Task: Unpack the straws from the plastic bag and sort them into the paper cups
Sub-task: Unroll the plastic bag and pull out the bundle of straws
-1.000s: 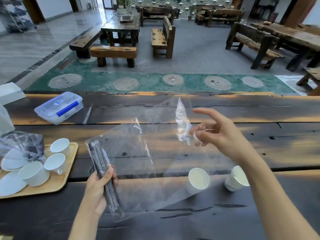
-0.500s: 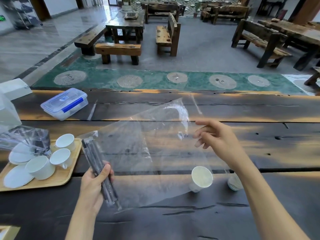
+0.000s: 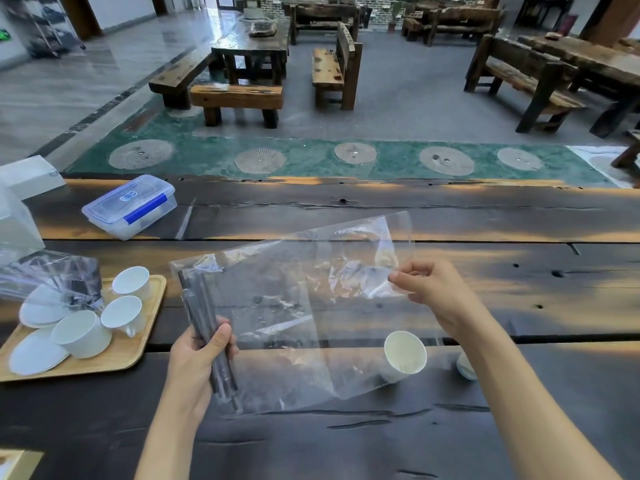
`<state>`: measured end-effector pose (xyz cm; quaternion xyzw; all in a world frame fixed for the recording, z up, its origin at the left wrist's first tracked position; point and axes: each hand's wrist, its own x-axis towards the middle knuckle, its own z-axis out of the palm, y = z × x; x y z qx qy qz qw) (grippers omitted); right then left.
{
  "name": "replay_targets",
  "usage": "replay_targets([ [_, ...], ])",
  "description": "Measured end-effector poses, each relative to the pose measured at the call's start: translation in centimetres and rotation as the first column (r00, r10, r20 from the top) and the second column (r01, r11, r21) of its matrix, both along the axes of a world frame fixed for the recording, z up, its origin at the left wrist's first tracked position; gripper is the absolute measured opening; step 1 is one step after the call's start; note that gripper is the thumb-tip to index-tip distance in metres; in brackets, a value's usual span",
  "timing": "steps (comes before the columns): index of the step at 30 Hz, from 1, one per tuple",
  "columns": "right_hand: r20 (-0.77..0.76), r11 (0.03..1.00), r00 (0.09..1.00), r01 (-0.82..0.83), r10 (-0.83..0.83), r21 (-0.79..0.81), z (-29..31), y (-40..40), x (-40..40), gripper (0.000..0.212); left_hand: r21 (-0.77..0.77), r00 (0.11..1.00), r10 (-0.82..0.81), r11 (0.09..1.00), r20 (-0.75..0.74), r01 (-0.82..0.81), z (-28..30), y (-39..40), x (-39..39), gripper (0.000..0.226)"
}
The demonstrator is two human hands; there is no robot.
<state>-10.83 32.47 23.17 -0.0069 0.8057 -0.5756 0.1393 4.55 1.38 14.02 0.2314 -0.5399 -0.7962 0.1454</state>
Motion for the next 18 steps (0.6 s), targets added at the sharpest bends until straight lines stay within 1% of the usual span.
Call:
replay_targets([
  [2, -0.107, 0.993, 0.992, 0.077, -0.068, 0.087, -0.5, 0.2, -0.1, 0.014, 0.008, 1.000, -0.011, 1.000, 0.027, 0.011, -0.1, 0.0, -0.2, 0.024],
  [3, -0.186, 0.974, 0.978, 0.131, -0.097, 0.184, -0.8, 0.3, -0.2, 0.012, 0.020, 0.999, -0.031, 0.999, 0.041, 0.031, -0.3, 0.0, -0.3, 0.020],
  [4, -0.264, 0.932, 0.960, 0.182, -0.098, 0.314, -1.0, 0.4, -0.1, 0.011, 0.034, 0.996, -0.062, 0.998, 0.066, 0.060, -0.4, 0.1, -0.5, 0.015],
  [5, -0.337, 0.866, 0.939, 0.227, -0.073, 0.446, -1.2, 0.6, 0.0, 0.008, 0.045, 0.990, -0.097, 0.995, 0.098, 0.093, -0.6, 0.4, -0.7, 0.014],
  [6, -0.409, 0.792, 0.912, 0.278, -0.040, 0.543, -1.4, 0.6, 0.3, 0.007, 0.051, 0.983, -0.130, 0.991, 0.133, 0.124, -0.6, 0.8, -0.8, 0.015],
  [7, -0.477, 0.730, 0.879, 0.332, -0.009, 0.597, -1.7, 0.8, 0.5, 0.006, 0.043, 0.976, -0.150, 0.988, 0.160, 0.145, -0.7, 1.2, -1.0, 0.015],
  [8, -0.536, 0.691, 0.844, 0.379, 0.014, 0.615, -1.7, 0.9, 0.7, 0.005, 0.026, 0.972, -0.159, 0.987, 0.173, 0.157, -0.7, 1.6, -1.1, 0.014],
  [9, -0.575, 0.678, 0.817, 0.403, 0.035, 0.615, -1.8, 1.1, 0.7, 0.005, 0.007, 0.971, -0.160, 0.987, 0.176, 0.161, -0.7, 2.0, -1.2, 0.013],
  [10, -0.578, 0.687, 0.814, 0.388, 0.057, 0.614, -1.7, 1.4, 0.8, 0.006, -0.004, 0.972, -0.158, 0.987, 0.175, 0.161, -0.7, 2.3, -1.2, 0.013],
  [11, -0.541, 0.723, 0.838, 0.330, 0.071, 0.606, -1.5, 1.6, 0.7, 0.007, -0.009, 0.973, -0.153, 0.988, 0.174, 0.157, -0.7, 2.5, -1.3, 0.013],
  [12, -0.466, 0.792, 0.883, 0.244, 0.058, 0.561, -1.3, 1.8, 0.6, 0.010, -0.011, 0.973, -0.148, 0.988, 0.177, 0.153, -0.8, 2.6, -1.4, 0.014],
  [13, -0.356, 0.884, 0.934, 0.142, 0.030, 0.446, -0.9, 1.9, 0.7, 0.012, -0.011, 0.973, -0.142, 0.989, 0.182, 0.146, -0.9, 2.6, -1.5, 0.015],
  [14, -0.234, 0.959, 0.972, 0.053, 0.014, 0.280, -0.6, 1.9, 1.0, 0.014, -0.014, 0.974, -0.130, 0.991, 0.186, 0.135, -1.0, 2.5, -1.5, 0.015],
  [15, -0.126, 0.995, 0.992, 0.003, 0.010, 0.103, -0.4, 2.1, 1.2, 0.015, -0.024, 0.975, -0.117, 0.992, 0.188, 0.124, -1.2, 2.4, -1.6, 0.016],
  [16, -0.031, 0.998, 0.999, -0.026, 0.024, -0.052, -0.1, 2.4, 1.5, 0.015, -0.039, 0.976, -0.103, 0.993, 0.189, 0.113, -1.3, 2.3, -1.5, 0.016],
  [18, 0.116, 0.960, 0.987, -0.072, 0.107, -0.270, 0.2, 3.2, 2.0, 0.012, -0.058, 0.977, -0.095, 0.992, 0.190, 0.108, -1.6, 2.0, -1.4, 0.016],
])
